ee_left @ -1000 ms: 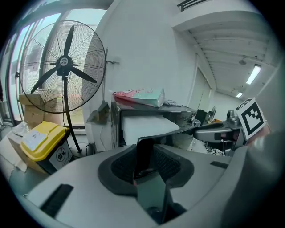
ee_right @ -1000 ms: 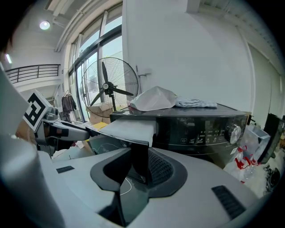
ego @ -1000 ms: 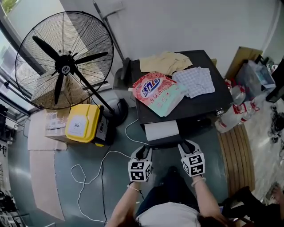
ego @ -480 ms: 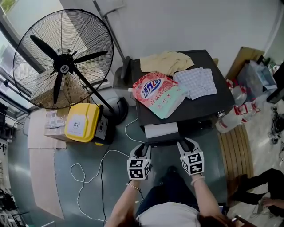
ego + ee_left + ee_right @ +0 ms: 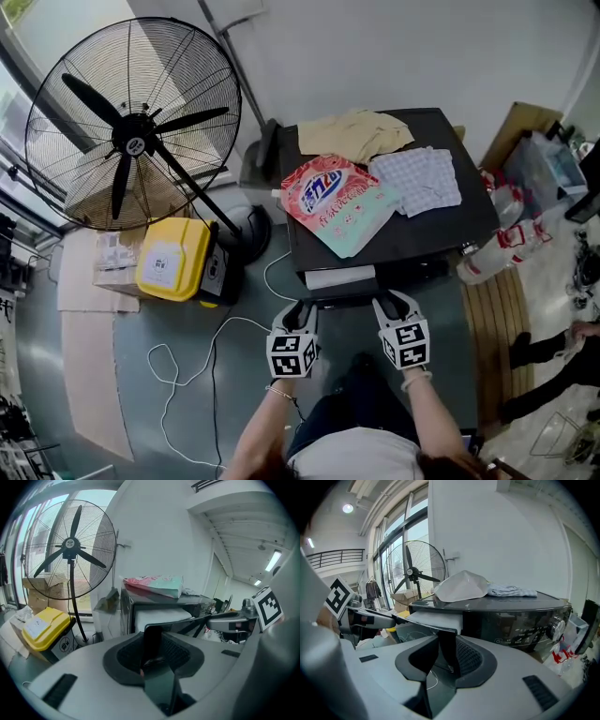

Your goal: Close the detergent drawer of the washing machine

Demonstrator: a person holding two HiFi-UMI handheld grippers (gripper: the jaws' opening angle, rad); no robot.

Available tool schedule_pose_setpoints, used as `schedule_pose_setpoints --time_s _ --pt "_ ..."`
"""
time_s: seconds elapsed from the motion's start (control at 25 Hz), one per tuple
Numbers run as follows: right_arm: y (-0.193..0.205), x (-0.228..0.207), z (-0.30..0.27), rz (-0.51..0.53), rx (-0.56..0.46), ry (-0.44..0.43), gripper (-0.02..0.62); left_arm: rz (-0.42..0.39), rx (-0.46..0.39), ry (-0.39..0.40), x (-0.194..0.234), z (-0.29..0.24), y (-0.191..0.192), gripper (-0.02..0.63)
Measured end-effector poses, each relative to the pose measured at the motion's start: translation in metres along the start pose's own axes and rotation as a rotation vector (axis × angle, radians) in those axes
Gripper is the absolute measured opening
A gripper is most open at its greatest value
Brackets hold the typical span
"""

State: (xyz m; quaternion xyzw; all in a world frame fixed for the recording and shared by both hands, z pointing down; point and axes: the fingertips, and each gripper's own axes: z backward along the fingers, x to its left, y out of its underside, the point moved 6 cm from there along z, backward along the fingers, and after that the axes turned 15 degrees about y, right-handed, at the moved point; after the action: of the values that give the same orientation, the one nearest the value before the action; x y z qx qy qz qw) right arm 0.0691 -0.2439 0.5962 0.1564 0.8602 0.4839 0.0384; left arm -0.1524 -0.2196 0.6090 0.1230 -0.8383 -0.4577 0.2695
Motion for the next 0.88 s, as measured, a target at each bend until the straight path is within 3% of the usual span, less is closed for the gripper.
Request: schedule_pose_setpoints --time_s 0.88 --pt "-0.009 -0.001 -0.016 -0.014 -0.018 -0.003 0.138 0.007 -0.025 -0.019 0.011 -0.011 -0.011 0.120"
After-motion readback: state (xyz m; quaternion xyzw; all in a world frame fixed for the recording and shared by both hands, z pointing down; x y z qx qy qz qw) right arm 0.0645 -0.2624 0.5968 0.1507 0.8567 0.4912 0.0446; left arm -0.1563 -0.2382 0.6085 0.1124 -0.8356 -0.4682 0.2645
